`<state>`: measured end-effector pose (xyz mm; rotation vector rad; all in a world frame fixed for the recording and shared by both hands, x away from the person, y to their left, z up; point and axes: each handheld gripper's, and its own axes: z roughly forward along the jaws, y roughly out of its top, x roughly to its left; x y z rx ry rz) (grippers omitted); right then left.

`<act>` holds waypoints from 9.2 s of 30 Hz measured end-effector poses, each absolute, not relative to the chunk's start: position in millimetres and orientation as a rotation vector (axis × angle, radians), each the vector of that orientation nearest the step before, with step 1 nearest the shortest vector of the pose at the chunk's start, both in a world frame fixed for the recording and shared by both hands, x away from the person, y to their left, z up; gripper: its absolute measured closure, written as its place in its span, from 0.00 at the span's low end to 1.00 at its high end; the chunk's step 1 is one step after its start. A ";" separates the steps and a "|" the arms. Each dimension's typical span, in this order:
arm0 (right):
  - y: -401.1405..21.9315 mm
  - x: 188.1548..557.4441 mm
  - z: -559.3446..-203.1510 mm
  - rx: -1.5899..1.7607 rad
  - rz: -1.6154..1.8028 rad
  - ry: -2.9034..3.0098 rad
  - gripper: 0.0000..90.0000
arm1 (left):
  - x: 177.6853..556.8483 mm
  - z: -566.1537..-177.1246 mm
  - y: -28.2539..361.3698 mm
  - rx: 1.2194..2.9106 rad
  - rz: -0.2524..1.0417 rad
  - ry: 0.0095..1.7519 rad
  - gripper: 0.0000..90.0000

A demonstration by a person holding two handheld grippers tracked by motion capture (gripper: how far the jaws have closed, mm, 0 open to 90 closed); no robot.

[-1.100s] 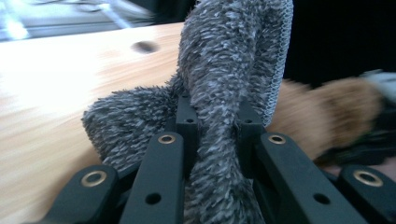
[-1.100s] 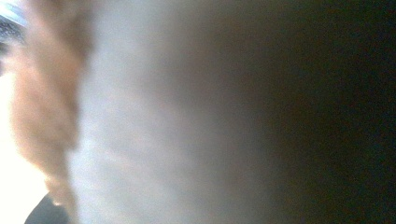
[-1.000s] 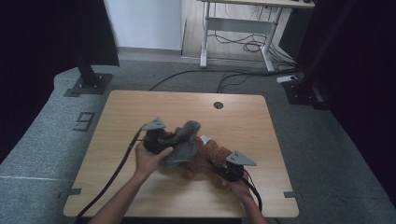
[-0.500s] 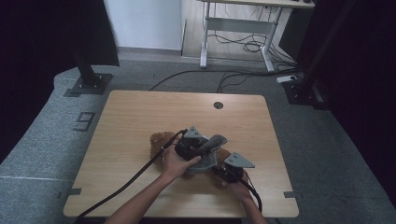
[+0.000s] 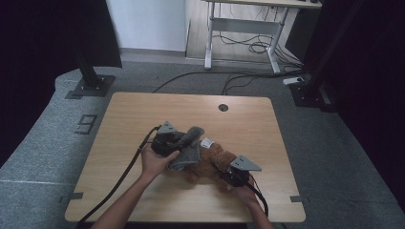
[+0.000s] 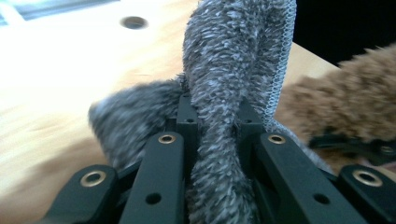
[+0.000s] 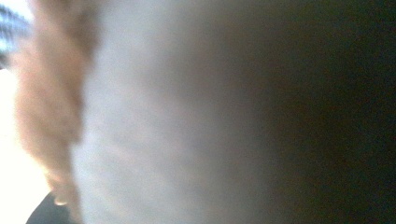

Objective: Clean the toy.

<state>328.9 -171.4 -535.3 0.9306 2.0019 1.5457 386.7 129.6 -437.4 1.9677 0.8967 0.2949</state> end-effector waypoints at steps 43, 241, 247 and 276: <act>-170.7 328.7 -538.1 0.922 1.530 2.012 0.70 | 378.2 -448.9 23.7 2.056 0.116 0.721 0.85; -138.8 320.7 -531.2 0.819 1.318 2.248 0.54 | 374.8 -436.9 82.7 1.974 0.062 0.797 0.85; -144.3 324.7 -537.5 0.888 1.344 2.254 0.60 | 380.9 -453.2 62.8 2.006 0.092 0.815 0.85; -144.3 323.8 -538.3 0.954 1.351 2.261 0.66 | 343.1 -457.8 215.9 1.838 0.296 0.992 0.85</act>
